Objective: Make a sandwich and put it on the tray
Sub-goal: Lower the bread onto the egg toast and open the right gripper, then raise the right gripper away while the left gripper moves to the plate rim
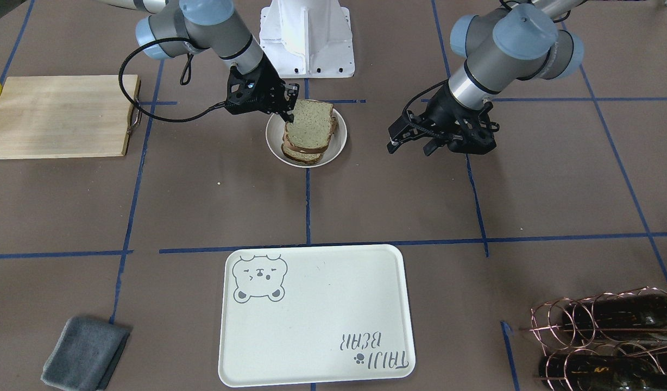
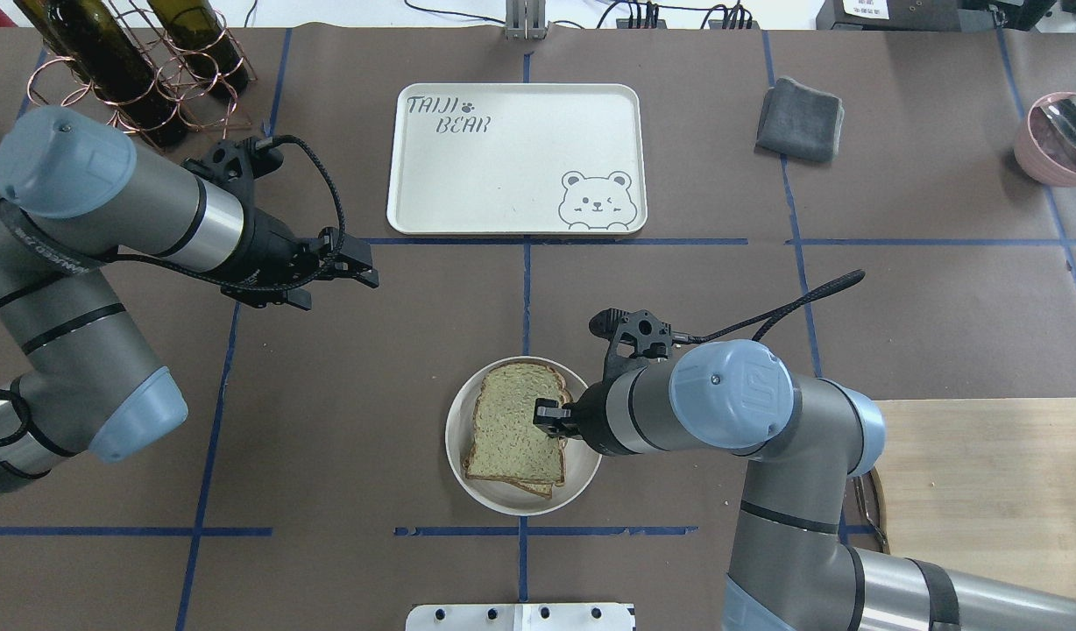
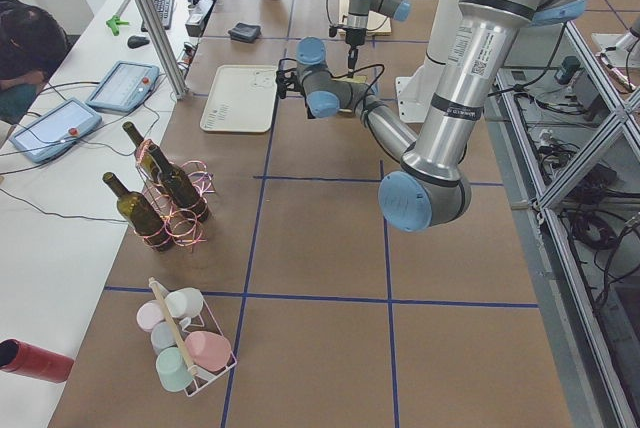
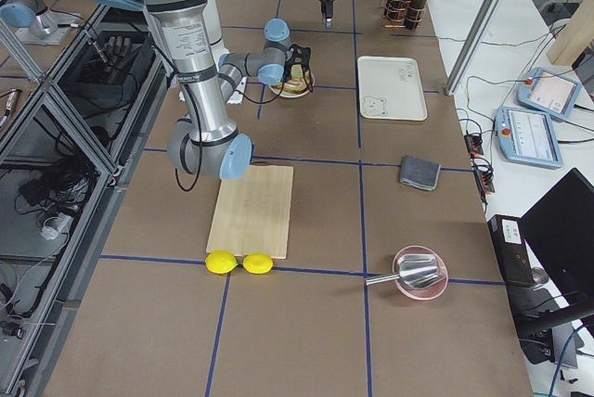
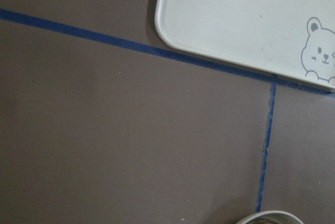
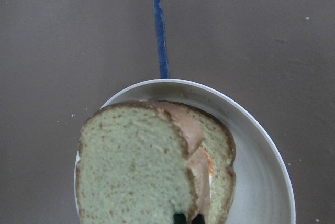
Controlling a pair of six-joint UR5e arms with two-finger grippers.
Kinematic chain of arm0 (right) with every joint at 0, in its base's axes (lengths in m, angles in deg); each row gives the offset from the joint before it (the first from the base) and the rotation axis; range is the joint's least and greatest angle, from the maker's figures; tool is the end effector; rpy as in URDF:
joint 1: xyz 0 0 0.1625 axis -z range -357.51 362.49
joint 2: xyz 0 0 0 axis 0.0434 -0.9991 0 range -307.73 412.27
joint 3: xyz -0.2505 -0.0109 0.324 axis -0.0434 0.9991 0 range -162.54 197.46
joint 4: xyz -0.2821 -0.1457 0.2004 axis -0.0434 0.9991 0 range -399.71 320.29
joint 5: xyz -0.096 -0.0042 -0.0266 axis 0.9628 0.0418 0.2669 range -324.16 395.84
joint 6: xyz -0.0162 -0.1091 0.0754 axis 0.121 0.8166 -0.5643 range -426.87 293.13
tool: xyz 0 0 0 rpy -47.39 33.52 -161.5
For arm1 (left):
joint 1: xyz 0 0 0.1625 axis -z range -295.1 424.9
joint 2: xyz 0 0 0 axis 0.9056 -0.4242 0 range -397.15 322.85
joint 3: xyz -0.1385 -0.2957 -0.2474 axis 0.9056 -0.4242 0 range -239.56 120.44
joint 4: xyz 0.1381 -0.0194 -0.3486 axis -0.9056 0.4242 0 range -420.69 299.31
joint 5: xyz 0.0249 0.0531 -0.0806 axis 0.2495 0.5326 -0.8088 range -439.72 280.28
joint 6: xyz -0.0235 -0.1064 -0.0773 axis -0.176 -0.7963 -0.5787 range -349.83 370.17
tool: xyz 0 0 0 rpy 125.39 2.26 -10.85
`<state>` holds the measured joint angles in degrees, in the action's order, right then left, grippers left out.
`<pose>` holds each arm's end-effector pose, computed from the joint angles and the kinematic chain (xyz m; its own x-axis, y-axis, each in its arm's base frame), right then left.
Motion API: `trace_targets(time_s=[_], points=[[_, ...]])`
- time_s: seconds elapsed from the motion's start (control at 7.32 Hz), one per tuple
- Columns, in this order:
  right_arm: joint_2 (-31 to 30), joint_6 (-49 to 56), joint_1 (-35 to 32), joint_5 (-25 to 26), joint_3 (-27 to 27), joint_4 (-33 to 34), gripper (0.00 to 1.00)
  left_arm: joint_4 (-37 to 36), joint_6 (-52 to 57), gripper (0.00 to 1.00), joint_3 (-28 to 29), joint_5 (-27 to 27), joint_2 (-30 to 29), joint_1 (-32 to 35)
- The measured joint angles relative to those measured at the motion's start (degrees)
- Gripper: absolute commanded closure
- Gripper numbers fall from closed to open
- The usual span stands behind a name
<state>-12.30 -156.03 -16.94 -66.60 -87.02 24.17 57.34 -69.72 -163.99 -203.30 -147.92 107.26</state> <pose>-0.5357 -0.2998 0.2692 0.3851 0.1205 0.9150 -0.1335 0.9883 -0.0740 0.3859 -0.4323 0.3044 0.3620 -0.1323 -0.9227 0.1350 0.9869 -0.0886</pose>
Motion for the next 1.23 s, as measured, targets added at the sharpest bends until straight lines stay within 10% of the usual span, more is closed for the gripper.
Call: trace_targets(time_s=[0.14,0.27,0.41,1.23], points=[[0.13,0.14,-0.11,0.34,0.64,-0.10,0.88,0.01,0.02,0.00,0.01,0.00,-0.03,0.00],[0.19,0.32,-0.35,0.47,0.95,-0.25,0.15,0.01,0.06,0.00,0.04,0.00,-0.08,0.00],[0.26,0.28,-0.60,0.48,1.04,-0.39,0.00,-0.01,0.08,0.00,0.21,0.00,-0.29,-0.06],[-0.35,0.03,-7.75,-6.82,-2.84,0.06,0.00,-0.55,-0.04,0.37,2.86,7.60,-4.18,-10.15]])
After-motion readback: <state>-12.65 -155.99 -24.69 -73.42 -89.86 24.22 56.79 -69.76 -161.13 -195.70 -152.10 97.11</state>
